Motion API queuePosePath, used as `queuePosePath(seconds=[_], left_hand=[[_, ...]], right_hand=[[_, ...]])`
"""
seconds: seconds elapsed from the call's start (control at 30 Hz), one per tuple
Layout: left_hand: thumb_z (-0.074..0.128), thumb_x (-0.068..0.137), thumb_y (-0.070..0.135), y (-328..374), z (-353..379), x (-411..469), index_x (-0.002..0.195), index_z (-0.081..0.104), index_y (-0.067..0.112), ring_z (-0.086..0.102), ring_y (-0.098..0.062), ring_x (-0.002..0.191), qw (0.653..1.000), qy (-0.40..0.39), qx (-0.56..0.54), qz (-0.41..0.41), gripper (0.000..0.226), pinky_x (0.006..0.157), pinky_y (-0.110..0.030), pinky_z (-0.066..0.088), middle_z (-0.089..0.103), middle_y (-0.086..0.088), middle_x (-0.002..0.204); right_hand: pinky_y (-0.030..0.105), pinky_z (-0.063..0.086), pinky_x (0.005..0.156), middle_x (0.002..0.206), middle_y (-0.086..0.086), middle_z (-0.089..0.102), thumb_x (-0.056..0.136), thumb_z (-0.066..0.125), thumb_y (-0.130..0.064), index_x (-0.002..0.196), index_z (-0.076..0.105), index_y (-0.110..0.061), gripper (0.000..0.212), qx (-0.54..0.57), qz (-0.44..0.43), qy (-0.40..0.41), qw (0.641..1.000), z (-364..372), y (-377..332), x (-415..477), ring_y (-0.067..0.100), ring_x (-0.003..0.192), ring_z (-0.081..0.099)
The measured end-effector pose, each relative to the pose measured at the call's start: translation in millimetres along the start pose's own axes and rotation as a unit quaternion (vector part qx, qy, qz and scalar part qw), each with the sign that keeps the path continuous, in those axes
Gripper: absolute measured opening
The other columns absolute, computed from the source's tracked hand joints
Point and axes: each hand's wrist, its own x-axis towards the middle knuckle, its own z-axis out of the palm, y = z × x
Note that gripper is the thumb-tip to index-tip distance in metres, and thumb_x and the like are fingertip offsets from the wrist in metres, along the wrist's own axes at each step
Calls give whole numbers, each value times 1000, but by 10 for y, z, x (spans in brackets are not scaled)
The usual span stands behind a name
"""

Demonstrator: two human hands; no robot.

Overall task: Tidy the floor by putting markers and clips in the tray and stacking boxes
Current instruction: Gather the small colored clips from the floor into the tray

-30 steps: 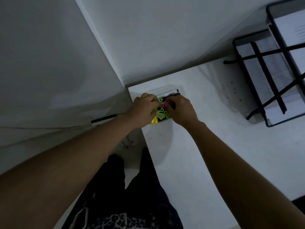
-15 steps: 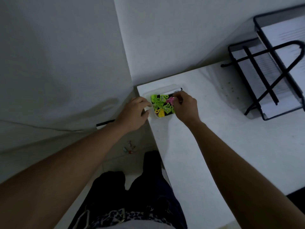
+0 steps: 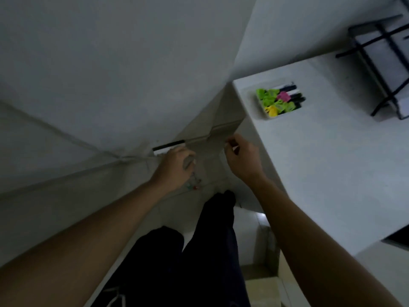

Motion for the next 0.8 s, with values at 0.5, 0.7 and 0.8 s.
queuePosePath(seconds=[0.5,0.7,0.8], left_hand=[[65,84,10,-1938,1316,-432,106,66,11,54,-11,97,986,-23,-57,-152,22,80,-16,39,60,-3,110],[68,82,11,-3019,2754,-60,102,66,15,56,-12,95,984,-36,-83,-151,20,76,-19,42,59,1,108],[70,81,14,-3485,3372,181,102,67,12,58,-13,95,988,-50,-63,-134,21,75,-20,43,59,0,109]], right_hand=[[18,45,74,99,7,66,89,60,-8,106,64,-6,17,-4,166,-126,978,2042,1623,-545,13,78,58],[21,44,74,102,5,61,89,61,-10,105,62,-7,17,-19,167,-150,974,3144,3065,-405,15,77,57],[23,42,74,107,8,60,88,62,-11,107,61,-8,20,-40,172,-170,970,3574,3782,-320,17,78,57]])
